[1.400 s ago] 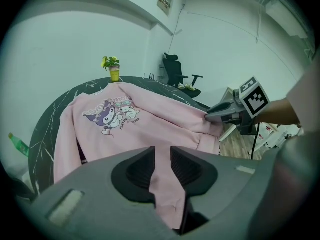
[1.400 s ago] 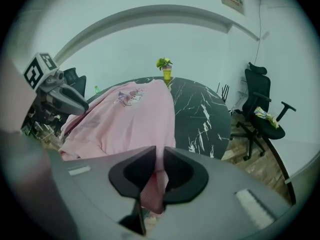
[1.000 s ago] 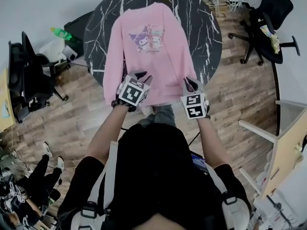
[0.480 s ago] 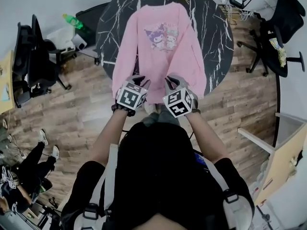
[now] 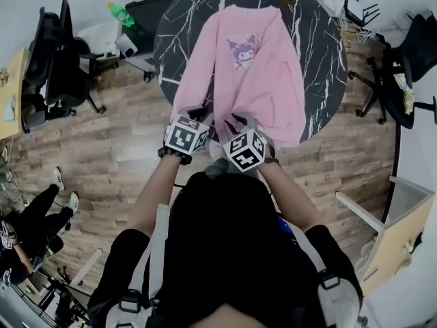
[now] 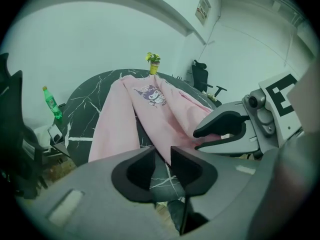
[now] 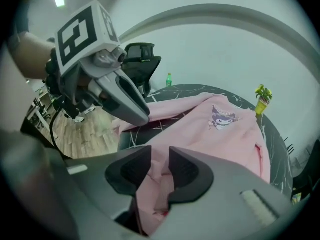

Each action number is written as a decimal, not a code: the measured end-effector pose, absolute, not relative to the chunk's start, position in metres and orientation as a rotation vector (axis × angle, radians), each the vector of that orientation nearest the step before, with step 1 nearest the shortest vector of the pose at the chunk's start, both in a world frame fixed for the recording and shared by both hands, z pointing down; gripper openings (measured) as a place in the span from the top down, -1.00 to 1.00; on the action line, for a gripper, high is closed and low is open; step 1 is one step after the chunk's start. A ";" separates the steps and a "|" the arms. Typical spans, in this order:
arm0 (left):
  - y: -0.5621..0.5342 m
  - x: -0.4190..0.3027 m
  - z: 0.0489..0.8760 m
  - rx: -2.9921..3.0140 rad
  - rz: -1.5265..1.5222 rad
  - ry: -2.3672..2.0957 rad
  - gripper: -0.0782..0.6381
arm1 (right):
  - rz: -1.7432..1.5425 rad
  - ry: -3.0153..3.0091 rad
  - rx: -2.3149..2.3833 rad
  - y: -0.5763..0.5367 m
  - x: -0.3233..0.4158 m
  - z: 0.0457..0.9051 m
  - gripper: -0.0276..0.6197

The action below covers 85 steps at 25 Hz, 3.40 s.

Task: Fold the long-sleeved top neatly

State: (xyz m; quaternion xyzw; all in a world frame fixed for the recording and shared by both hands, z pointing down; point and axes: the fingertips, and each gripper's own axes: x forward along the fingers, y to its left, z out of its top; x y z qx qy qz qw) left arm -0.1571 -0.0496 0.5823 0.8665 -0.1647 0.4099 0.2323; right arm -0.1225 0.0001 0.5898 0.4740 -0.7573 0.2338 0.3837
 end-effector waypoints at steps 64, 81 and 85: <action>0.046 0.070 0.585 2.360 1.056 -0.559 0.34 | 0.336 -2.001 1.105 -0.168 0.203 0.562 0.53; 0.086 0.142 0.626 1.920 0.923 -0.998 0.32 | -0.243 -2.054 0.167 -0.216 0.179 0.595 0.29; 0.090 0.142 0.635 1.866 0.907 -1.027 0.32 | -0.244 -1.986 0.041 -0.215 0.171 0.613 0.20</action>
